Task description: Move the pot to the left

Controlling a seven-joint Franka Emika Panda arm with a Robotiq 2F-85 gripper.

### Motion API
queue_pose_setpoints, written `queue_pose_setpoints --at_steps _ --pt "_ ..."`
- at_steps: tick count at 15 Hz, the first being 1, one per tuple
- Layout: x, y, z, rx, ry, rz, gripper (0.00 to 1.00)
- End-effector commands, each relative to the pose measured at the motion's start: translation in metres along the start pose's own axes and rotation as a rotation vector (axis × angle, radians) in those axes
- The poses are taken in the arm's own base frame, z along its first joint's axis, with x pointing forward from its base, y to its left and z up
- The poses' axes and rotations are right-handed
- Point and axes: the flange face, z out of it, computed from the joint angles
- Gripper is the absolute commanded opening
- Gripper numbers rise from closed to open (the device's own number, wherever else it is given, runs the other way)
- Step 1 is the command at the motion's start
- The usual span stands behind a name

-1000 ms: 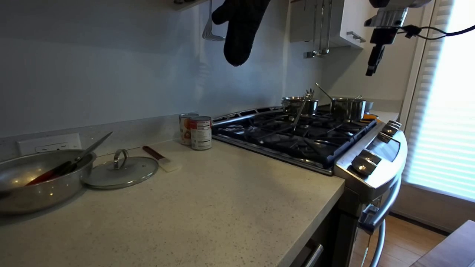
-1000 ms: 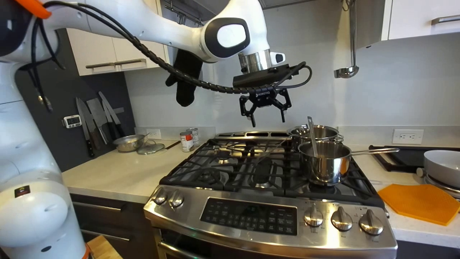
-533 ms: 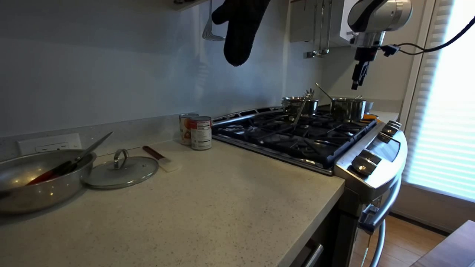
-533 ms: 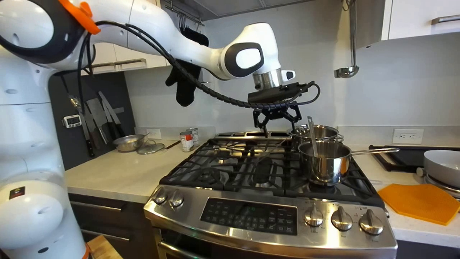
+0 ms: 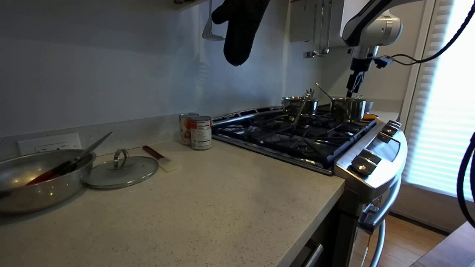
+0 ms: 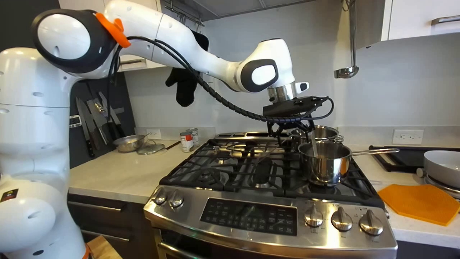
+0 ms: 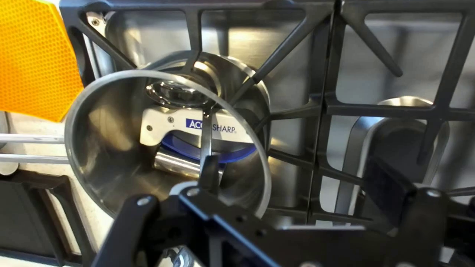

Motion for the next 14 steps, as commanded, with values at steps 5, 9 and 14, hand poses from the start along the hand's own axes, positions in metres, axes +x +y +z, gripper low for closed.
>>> queue_pose_setpoints --at_steps 5,9,14 --pt "0.016 0.014 0.027 0.016 0.031 0.017 1.0" --pt "0.024 0.011 0.04 0.025 0.024 0.007 0.87" --pt "0.028 0.012 0.056 0.029 0.02 0.003 0.55"
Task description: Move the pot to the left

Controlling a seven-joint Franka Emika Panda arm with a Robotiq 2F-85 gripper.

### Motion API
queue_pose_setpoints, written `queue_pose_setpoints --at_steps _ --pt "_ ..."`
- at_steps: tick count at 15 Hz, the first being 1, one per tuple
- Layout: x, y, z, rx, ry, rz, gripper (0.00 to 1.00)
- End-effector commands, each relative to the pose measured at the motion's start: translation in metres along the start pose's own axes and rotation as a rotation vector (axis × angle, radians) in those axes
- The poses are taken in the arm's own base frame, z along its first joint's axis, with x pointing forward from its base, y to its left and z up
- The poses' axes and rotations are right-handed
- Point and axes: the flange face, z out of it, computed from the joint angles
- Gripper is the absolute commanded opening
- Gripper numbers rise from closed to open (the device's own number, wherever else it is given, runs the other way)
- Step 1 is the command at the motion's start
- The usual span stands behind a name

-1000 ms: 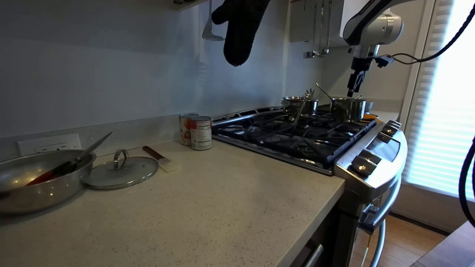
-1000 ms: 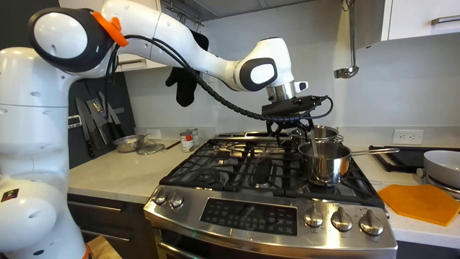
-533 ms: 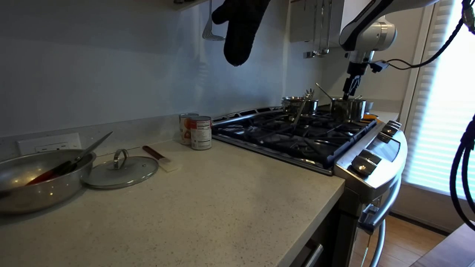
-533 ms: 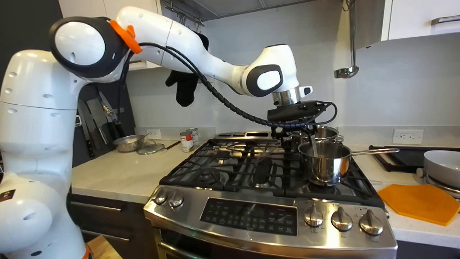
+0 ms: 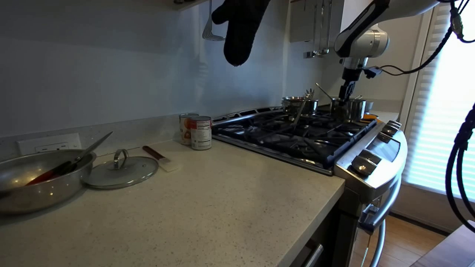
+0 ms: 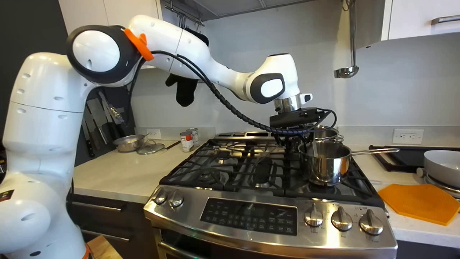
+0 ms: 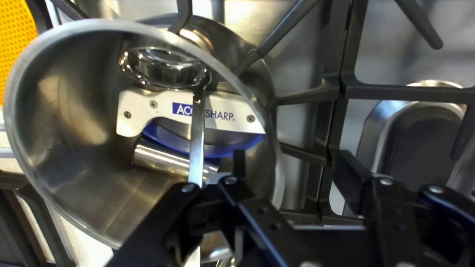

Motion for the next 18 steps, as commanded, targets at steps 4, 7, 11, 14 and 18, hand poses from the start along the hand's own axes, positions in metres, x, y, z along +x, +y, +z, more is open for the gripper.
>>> queue_pose_setpoints --at_steps 4,7,11,14,18 --pt "0.0005 0.0085 0.0161 0.004 0.01 0.017 0.43" --pt "-0.0009 0.011 0.0175 0.004 0.006 0.02 0.38" --pt "-0.0013 0.0145 0.0155 -0.003 0.007 0.024 0.21" --pt "-0.0024 0.0161 0.0157 -0.001 0.004 0.025 0.18" --pt "-0.0033 0.0155 0.0181 0.006 -0.002 0.024 0.0"
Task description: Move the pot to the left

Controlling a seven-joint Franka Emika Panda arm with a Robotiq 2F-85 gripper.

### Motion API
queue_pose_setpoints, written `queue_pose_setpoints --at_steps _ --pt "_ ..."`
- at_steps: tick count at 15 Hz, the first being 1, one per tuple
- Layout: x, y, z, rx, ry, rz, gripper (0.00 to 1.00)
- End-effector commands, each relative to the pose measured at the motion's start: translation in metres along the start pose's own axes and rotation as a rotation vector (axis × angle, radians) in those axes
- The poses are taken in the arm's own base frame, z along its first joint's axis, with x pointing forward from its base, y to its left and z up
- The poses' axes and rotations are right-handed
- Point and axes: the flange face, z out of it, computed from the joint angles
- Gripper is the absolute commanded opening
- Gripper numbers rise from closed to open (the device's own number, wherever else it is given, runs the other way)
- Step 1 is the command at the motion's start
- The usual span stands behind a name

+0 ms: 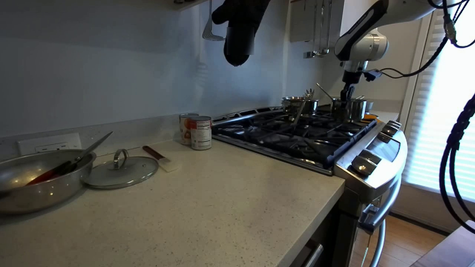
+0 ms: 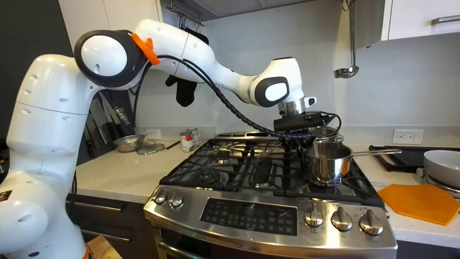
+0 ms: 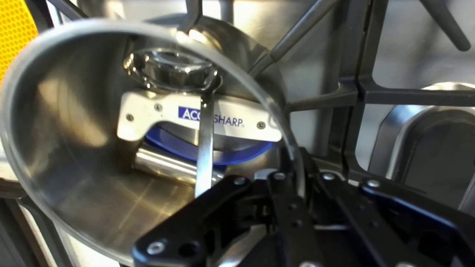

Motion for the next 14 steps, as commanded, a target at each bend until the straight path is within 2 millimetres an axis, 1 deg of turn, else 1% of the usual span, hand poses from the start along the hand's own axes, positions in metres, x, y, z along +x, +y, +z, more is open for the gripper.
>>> queue_pose_setpoints --at_steps 1,5,8,10,12,14 --pt "-0.002 0.006 0.005 0.005 0.001 0.017 0.01" --pt "-0.003 0.004 -0.004 0.008 -0.002 0.015 0.02" --pt "-0.005 -0.005 -0.023 -0.007 0.002 -0.003 0.02" --pt "-0.008 -0.015 -0.038 -0.014 -0.002 -0.03 0.02" --pt "-0.014 -0.03 -0.054 -0.016 -0.011 -0.053 0.02" --pt "-0.019 -0.048 -0.074 -0.054 -0.004 -0.082 0.02"
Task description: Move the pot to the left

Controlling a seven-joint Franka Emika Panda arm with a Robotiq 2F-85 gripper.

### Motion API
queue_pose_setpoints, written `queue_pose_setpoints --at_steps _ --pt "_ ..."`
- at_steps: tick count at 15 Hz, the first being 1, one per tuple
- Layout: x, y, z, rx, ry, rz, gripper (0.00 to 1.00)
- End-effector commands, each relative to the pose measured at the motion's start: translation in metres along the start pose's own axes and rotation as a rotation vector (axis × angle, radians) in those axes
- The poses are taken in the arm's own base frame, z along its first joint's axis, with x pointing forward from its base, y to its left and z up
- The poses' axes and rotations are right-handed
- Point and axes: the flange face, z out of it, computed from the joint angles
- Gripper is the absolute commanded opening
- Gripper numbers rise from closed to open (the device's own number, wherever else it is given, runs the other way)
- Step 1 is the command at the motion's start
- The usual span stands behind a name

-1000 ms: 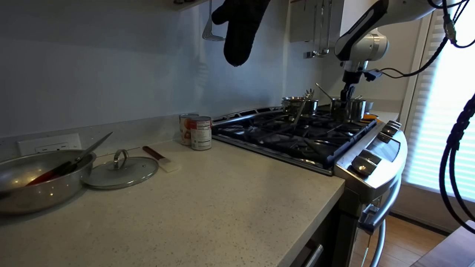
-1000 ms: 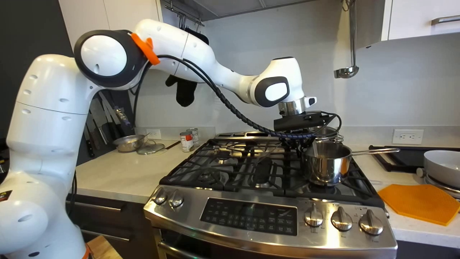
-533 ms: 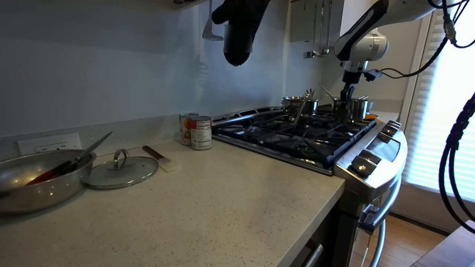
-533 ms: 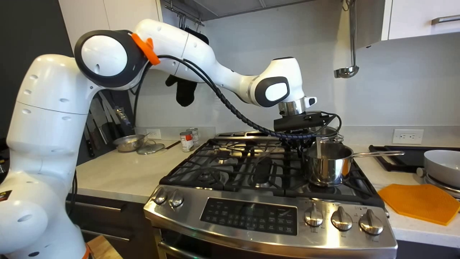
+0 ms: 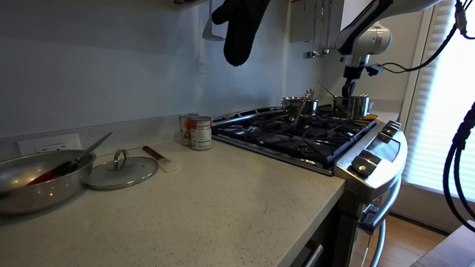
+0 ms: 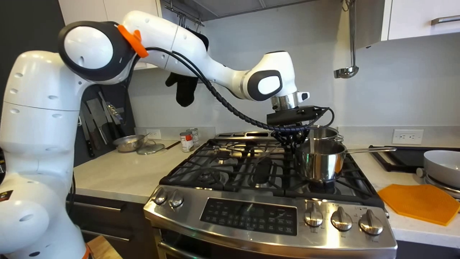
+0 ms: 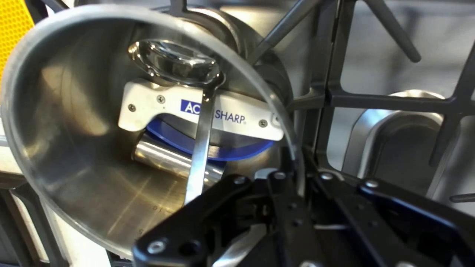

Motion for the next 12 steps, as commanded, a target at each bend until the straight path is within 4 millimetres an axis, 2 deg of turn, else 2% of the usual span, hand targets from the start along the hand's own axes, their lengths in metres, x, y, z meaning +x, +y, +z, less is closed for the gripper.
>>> queue_pose_setpoints --at_steps 1,2,7,12 --pt "-0.017 -0.039 -0.056 -0.063 0.005 -0.066 0.02" --pt "-0.02 -0.052 -0.067 -0.084 0.003 -0.046 0.02" --pt "-0.032 -0.12 -0.12 -0.115 0.021 -0.167 0.02" --pt "-0.035 -0.192 -0.153 -0.126 0.033 -0.262 0.02"
